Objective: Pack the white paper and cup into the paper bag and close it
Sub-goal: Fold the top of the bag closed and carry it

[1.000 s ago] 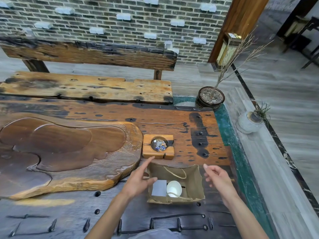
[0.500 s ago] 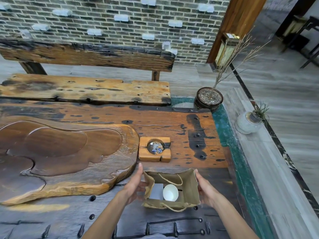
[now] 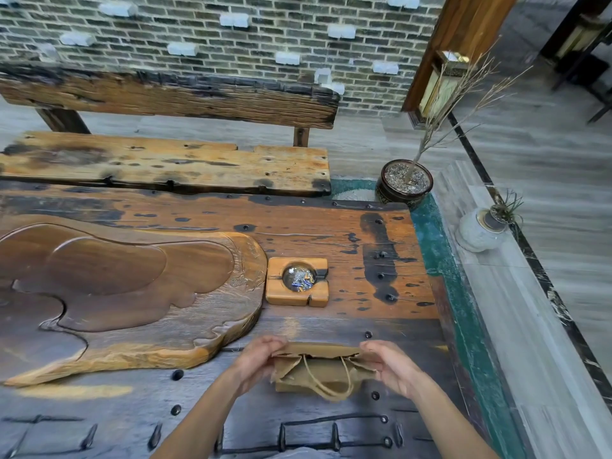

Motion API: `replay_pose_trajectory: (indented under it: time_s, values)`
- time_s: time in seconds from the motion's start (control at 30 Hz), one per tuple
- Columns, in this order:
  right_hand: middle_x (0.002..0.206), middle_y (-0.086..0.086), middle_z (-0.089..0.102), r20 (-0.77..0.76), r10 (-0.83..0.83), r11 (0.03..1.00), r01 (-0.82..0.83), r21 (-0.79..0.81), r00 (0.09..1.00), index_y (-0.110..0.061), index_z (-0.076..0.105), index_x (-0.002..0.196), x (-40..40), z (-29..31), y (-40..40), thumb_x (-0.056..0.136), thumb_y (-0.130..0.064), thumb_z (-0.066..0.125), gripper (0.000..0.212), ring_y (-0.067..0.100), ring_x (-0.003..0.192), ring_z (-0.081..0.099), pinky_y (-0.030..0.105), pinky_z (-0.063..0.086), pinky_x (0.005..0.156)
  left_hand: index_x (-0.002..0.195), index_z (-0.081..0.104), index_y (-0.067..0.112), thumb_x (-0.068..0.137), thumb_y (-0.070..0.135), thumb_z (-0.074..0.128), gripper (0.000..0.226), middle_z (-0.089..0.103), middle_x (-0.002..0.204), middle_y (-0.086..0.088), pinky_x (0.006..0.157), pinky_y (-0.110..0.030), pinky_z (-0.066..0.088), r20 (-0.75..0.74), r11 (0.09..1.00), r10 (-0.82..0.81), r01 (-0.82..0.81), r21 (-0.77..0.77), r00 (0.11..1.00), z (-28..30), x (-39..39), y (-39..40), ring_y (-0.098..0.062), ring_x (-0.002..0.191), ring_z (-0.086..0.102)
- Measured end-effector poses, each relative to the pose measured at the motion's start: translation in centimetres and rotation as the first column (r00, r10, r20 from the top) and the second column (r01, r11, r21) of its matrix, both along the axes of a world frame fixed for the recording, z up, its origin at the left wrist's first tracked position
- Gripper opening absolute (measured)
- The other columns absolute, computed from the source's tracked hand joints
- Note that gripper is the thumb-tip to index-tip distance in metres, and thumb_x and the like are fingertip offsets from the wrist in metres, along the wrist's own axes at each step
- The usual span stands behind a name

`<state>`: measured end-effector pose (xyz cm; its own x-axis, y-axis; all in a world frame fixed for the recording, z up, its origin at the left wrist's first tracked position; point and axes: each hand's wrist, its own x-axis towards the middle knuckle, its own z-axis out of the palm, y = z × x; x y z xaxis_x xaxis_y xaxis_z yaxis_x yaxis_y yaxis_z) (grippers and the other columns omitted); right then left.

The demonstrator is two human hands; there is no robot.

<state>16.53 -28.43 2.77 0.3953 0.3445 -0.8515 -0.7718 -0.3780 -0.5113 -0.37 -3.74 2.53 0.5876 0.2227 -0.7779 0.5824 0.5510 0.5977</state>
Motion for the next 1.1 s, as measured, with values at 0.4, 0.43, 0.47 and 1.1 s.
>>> replay_pose_trajectory:
  time_s: [0.4,0.43,0.47,1.1]
  values:
    - [0.117,-0.001,0.067,0.353,0.538,0.829,-0.406,-0.385,0.765,-0.016,0.074,0.107,-0.8,0.2,1.6,0.081,-0.009,0.076,0.027,0.014,0.117,0.058,0.022,0.039,0.094,0.095,0.075,0.014,0.080,0.007,0.078,0.016,0.068,0.109,-0.005,0.094,-0.029,0.048,-0.125,0.922,-0.164,0.197,0.333,0.978,-2.3,-0.4,-0.1,-0.018,0.103,0.060]
    - [0.118,-0.004,0.065,0.369,0.595,0.792,-0.441,-0.423,0.714,-0.017,0.074,0.108,-0.7,0.2,2.0,0.080,-0.013,0.077,0.028,0.011,0.118,0.056,0.020,0.037,0.094,0.093,0.076,0.016,0.078,0.010,0.080,0.016,0.068,0.111,-0.003,0.094,-0.027,0.047,-0.135,0.908,-0.179,0.216,0.359,0.975,-2.4,-0.2,0.0,-0.018,0.106,0.060]
    - [0.119,-0.007,0.063,0.373,0.647,0.753,-0.479,-0.452,0.665,-0.019,0.074,0.109,-0.7,0.2,2.4,0.080,-0.017,0.078,0.029,0.009,0.118,0.055,0.020,0.037,0.097,0.090,0.077,0.018,0.077,0.012,0.082,0.016,0.069,0.112,-0.002,0.093,-0.026,0.047,-0.142,0.892,-0.204,0.243,0.380,0.969,-2.4,0.0,0.0,-0.018,0.108,0.060]
    - [0.099,-0.008,0.078,0.438,0.833,0.548,-0.609,-0.573,0.338,-0.033,0.079,0.101,-2.5,-1.8,8.0,0.081,-0.047,0.073,0.025,0.012,0.096,0.061,0.031,0.046,0.089,0.086,0.082,0.030,0.073,0.033,0.084,0.014,0.079,0.087,0.012,0.079,-0.022,0.052,-0.224,0.670,-0.426,0.472,0.574,0.877,-3.0,1.5,0.0,-0.004,0.087,0.069]
